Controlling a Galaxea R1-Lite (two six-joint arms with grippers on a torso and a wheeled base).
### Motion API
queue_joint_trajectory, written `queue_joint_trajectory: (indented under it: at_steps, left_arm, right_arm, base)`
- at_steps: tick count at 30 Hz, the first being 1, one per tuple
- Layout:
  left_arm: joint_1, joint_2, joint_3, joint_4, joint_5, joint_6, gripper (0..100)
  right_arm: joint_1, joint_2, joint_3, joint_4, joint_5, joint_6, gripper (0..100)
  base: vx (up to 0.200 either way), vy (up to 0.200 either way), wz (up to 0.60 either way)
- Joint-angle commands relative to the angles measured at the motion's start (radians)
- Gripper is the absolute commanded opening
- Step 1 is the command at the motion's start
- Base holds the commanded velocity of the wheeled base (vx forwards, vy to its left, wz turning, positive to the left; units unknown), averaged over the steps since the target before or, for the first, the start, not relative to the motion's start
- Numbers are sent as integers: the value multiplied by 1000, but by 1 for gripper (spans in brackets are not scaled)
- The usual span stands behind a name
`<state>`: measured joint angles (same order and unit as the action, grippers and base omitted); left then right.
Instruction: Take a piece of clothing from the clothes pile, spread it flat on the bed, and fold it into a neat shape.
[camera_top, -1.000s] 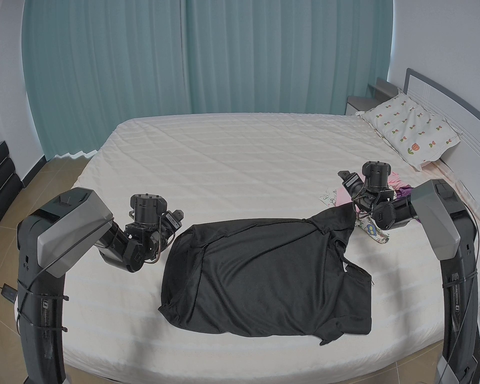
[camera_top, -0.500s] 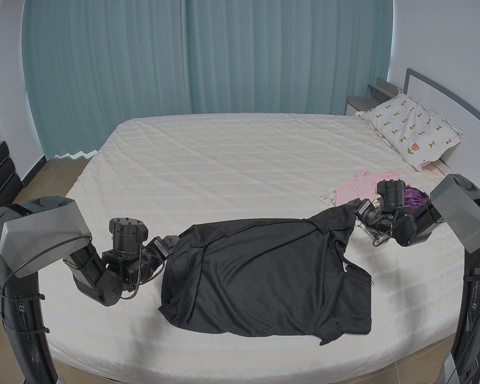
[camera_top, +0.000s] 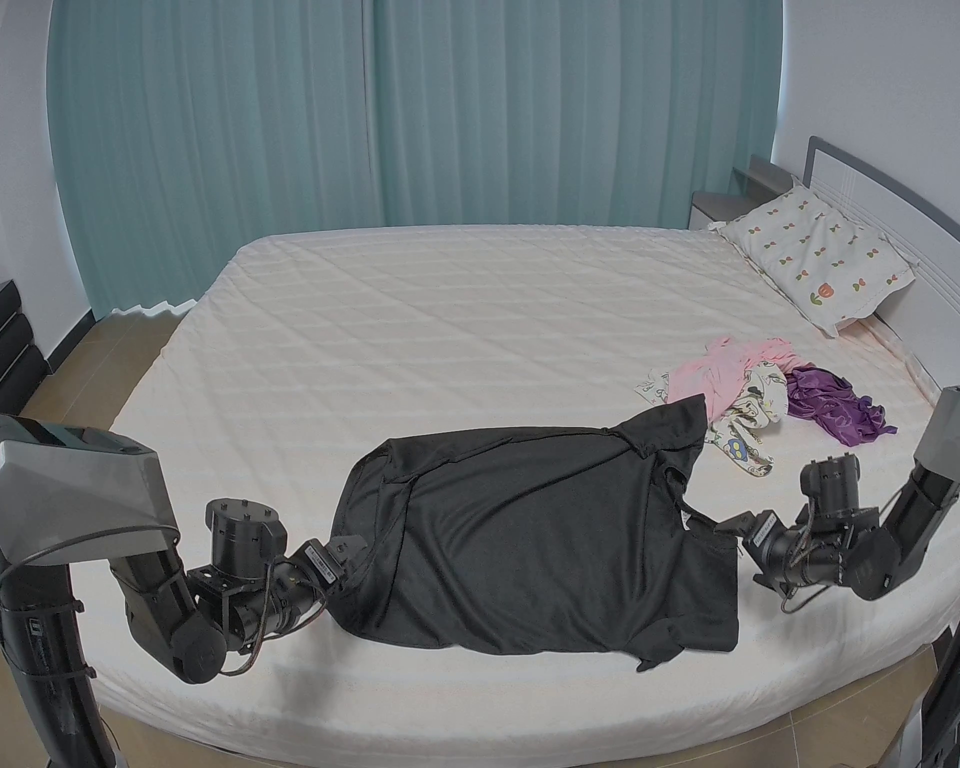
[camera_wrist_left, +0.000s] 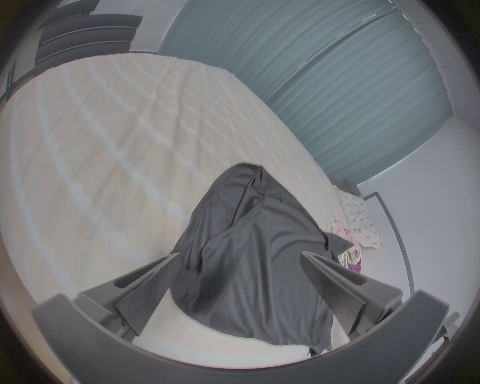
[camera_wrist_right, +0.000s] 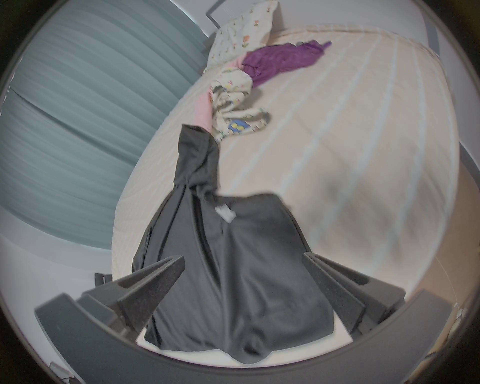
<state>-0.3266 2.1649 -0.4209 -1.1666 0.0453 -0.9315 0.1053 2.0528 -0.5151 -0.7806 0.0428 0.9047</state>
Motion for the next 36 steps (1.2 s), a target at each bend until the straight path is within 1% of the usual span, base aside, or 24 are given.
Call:
queue_joint_trajectory:
  at_steps: [1, 6, 7, 8, 9, 10, 12, 13, 17, 21, 22, 24, 27, 30, 31, 33, 34, 36]
  left_arm:
    - [-48, 93, 79, -45, -5, -15, 100]
    - [-71, 121, 68, -42, -1, -10, 100]
    - [-72, 125, 67, -38, 11, 17, 100]
    - [-72, 125, 67, -38, 11, 17, 100]
    - [-72, 142, 56, -38, 28, 59, 100]
    - [-72, 156, 40, -39, 39, 72, 100]
    - [-72, 167, 22, -39, 56, 74, 100]
    - [-69, 182, -18, -35, 87, 76, 100]
    - [-66, 219, -81, -31, 128, 86, 100]
    - [-66, 268, -125, -33, 173, 145, 100]
    - [-66, 280, -133, -36, 189, 161, 0]
    - [-65, 289, -141, -39, 215, 168, 0]
    - [-57, 282, -130, -41, 225, 161, 0]
    - [-40, 239, -108, -41, 225, 120, 0]
    - [-29, 197, -85, -41, 223, 88, 0]
    - [-12, 141, -42, -35, 212, 54, 0]
    - [-12, 136, -39, -35, 211, 54, 0]
    - [-5, 92, 20, -31, 186, 51, 0]
  right_arm:
    - [16, -95, 188, -88, 75, 40, 100]
    - [17, -52, 190, -91, 74, 33, 100]
    - [19, -20, 190, -92, 69, 30, 100]
    - [19, -20, 190, -92, 69, 30, 100]
    - [19, 1, 190, -95, 69, 26, 100]
    - [19, 3, 190, -95, 69, 23, 100]
    - [19, 3, 191, -95, 71, 22, 100]
    - [20, 3, 191, -95, 69, 20, 100]
    - [34, 4, 191, -95, 69, 17, 100]
    - [43, 4, 199, -95, 63, -6, 100]
    - [43, 4, 207, -95, 60, -13, 100]
    - [45, 7, 218, -95, 58, -32, 100]
    - [45, 21, 237, -95, 58, -72, 100]
    - [47, 40, 247, -94, 58, -93, 100]
    - [47, 49, 251, -92, 58, -99, 100]
    - [45, 63, 256, -94, 55, -105, 100]
    - [45, 63, 256, -94, 55, -105, 100]
    - [40, 75, 245, -95, 52, -107, 100]
  base:
    - [0, 0, 0]
    - [0, 0, 0]
    - [0, 0, 0]
    - [0, 0, 0]
    - [0, 0, 0]
    - [0, 0, 0]
    - [0, 0, 0]
    - [0, 0, 0]
    - [0, 0, 0]
    - [0, 0, 0]
    - [0, 0, 0]
    - [0, 0, 0]
    - [0, 0, 0]
    - [0, 0, 0]
    - [0, 0, 0]
    - [0, 0, 0]
    - [0, 0, 0]
    - [0, 0, 0]
